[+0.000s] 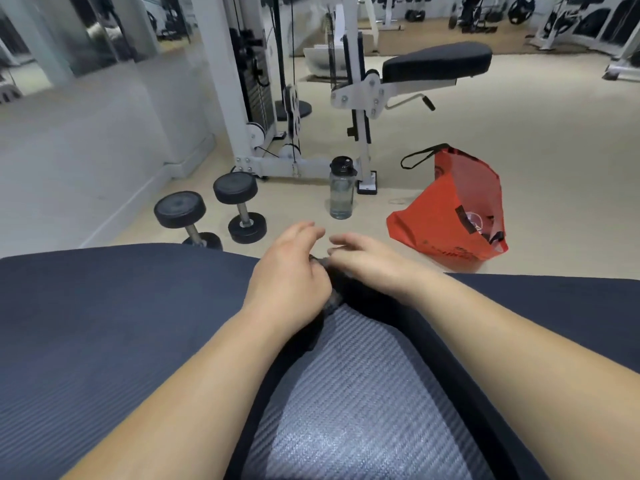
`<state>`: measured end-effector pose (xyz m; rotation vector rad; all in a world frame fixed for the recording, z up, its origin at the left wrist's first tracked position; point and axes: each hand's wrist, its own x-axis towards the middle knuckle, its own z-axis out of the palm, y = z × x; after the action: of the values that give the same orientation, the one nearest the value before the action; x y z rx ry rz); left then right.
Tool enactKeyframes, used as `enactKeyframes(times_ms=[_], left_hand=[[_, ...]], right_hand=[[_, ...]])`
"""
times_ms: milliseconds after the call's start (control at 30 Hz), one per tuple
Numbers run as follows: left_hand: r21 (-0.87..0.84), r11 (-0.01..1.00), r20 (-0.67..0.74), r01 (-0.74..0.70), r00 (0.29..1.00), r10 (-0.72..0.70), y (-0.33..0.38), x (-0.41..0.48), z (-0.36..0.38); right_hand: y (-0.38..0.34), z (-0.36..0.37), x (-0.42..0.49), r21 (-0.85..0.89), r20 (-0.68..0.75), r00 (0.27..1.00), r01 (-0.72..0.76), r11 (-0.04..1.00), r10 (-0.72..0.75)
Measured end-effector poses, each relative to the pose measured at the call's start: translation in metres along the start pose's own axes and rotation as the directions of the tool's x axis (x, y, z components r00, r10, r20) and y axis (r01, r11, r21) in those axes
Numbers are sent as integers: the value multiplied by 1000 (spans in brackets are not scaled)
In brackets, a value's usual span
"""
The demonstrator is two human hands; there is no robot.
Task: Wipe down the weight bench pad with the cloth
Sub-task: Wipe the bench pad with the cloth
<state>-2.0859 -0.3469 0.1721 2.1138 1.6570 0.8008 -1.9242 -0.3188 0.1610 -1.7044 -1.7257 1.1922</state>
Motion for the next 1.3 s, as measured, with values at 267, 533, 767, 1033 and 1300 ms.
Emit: enactKeyframes(times_ms=[267, 533, 767, 1033, 1300], left_hand=[[450, 879, 329, -158, 944, 1, 22, 23, 30], [485, 842, 562, -235, 822, -94, 38, 56, 54], [320, 917, 604, -240, 797, -2, -7, 64, 30], [459, 860, 512, -226, 858, -48, -119, 79, -46], [422, 901, 414, 100, 863, -289, -239, 104, -122]], right_hand=[[28, -33, -5, 271, -291, 956, 49, 961, 34], [39, -61, -17, -57, -371, 929, -5, 998, -17], [22, -32, -5, -96, -323, 944, 37, 995, -66], [-45, 58, 23, -258, -224, 960, 106, 960, -166], [-122, 145, 81, -430, -85, 969, 173, 886, -231]])
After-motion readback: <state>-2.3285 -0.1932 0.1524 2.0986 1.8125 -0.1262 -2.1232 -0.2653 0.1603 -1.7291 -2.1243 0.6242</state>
